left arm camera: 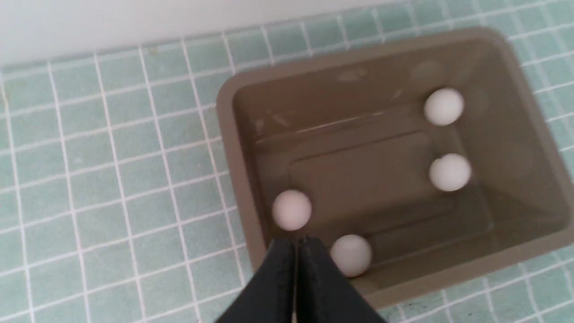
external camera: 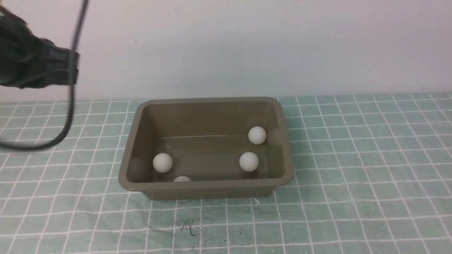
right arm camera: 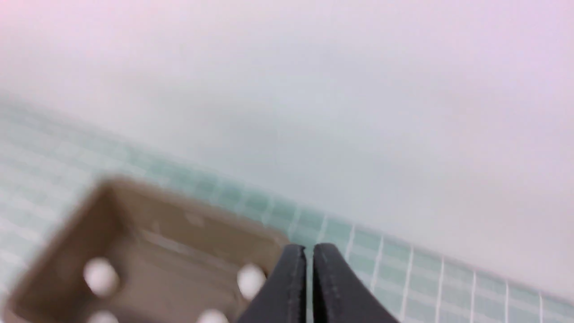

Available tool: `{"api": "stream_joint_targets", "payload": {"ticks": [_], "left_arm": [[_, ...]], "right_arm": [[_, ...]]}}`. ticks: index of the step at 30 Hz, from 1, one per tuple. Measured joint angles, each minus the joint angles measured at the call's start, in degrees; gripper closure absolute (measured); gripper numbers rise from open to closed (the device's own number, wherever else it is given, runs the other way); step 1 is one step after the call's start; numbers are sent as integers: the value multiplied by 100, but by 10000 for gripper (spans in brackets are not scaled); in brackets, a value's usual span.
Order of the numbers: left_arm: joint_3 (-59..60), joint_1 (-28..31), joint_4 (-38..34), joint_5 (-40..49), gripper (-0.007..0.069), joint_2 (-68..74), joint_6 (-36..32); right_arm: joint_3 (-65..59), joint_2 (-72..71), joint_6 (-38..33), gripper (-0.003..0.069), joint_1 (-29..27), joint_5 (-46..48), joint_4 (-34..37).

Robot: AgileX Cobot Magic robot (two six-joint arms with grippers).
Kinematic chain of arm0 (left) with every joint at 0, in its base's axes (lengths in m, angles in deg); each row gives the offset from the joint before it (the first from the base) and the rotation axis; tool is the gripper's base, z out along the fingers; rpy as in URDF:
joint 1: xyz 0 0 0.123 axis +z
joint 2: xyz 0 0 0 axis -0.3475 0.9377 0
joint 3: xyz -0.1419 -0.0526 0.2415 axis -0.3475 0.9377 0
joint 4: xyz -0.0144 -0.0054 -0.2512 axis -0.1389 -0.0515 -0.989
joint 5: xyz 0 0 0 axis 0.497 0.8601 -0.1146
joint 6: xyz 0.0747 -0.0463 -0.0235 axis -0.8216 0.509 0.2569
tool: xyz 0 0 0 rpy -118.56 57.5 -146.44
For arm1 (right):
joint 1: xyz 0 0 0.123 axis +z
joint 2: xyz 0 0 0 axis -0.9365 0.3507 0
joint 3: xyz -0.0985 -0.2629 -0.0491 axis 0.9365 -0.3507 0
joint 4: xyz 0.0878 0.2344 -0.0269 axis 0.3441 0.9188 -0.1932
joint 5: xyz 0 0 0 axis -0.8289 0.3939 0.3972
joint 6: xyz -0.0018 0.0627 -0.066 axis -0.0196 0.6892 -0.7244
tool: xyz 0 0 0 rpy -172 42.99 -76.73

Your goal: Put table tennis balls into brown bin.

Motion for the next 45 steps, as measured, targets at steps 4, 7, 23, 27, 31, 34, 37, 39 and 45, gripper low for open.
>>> {"api": "stream_joint_targets", "payload": {"ticks": [4,7,23,27,31,34,37,39,45], "left_arm": [[586,-144,-103,-295,629,-978,-6],[1368,-179,-124,-789,629,-1974,-6],[3398,-179,-709,-1035,629,-4040,-17],[3716,-179,-732,-1060,629,-4735,-17],[3990,-179,-816,-1194,629,-5431,-17],[4032,-179,-844,-1112,629,-5690,-17],[4037,-179,-914,-758,629,-5983,-17],[4037,-179,-921,-576,629,-6039,-17],[4037,-179,-874,-279,629,-6044,-82]], "right_arm": [[-1489,-1632,241,670,0,-1145,-48],[-3774,-3661,486,671,0,-3165,-635],[-6596,-6314,3944,669,0,-3961,-3845],[-6601,-6321,4020,669,0,-3889,-4206],[-6601,-6321,4043,669,0,-3889,-4344],[-6601,-6321,4047,669,0,-3889,-4344],[-6601,-6321,4058,669,0,-3889,-4344],[-6601,-6321,4058,669,0,-3889,-4345],[-6601,-6321,4058,669,0,-3889,-4345]]}}
